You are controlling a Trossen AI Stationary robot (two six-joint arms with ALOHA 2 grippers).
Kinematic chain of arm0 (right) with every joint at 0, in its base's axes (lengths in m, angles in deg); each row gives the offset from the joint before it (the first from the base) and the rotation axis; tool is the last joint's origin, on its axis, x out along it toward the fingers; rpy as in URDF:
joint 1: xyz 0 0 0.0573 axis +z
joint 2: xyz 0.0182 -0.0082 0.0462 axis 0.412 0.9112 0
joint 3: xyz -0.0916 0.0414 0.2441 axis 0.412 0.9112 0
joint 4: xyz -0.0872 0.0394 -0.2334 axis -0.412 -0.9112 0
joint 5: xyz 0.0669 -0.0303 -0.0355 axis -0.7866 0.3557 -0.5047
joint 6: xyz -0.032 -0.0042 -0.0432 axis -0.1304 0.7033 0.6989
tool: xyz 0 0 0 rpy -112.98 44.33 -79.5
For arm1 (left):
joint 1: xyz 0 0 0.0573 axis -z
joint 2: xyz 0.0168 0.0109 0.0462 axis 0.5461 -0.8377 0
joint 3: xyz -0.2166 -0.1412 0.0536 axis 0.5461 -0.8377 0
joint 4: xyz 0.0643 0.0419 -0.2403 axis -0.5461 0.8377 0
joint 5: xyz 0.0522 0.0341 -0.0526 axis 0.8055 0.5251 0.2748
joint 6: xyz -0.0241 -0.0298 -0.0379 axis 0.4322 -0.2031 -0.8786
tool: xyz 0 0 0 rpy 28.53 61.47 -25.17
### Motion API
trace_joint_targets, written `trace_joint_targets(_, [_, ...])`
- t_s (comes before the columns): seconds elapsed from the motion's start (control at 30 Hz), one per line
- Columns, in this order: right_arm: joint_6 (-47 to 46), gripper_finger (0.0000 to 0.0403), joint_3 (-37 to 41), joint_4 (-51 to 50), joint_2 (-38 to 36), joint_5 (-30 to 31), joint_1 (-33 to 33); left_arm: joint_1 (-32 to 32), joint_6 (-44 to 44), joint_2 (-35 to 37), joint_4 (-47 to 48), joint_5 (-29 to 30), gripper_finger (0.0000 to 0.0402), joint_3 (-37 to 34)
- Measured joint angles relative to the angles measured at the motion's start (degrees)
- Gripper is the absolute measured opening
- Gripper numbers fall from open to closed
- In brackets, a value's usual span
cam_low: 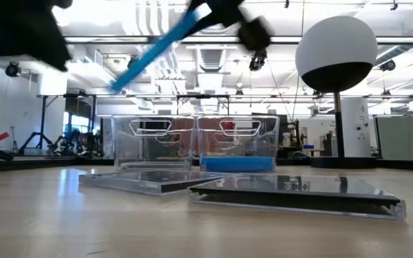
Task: Pick & place jewel cases by type
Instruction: Put the blue CD case into the right transparent bin
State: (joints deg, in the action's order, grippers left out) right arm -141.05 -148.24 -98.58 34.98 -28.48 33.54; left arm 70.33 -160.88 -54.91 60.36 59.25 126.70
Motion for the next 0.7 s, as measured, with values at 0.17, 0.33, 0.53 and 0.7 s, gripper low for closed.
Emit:
trace_joint_targets(0.17, [4.1,0.0025,0.1,-17.5,-9.1,3.4,-7.5,-0.3,1.6,2.2,1.1,6.4,0.0103,2.5])
trace_joint_targets(0.33, [10.0,0.0025,0.6,-20.3,-12.6,1.4,-20.0,-0.5,1.6,3.1,0.7,8.8,0.0103,3.2])
trace_joint_targets(0.53, [16.9,0.0031,1.2,-18.6,-8.0,-12.1,-30.3,-0.5,0.8,2.9,-1.6,8.9,0.0103,2.8])
trace_joint_targets(0.7, [19.2,0.0046,1.2,-17.7,-1.8,-19.5,-33.1,-0.2,-0.6,2.9,-3.4,9.0,0.0103,2.9])
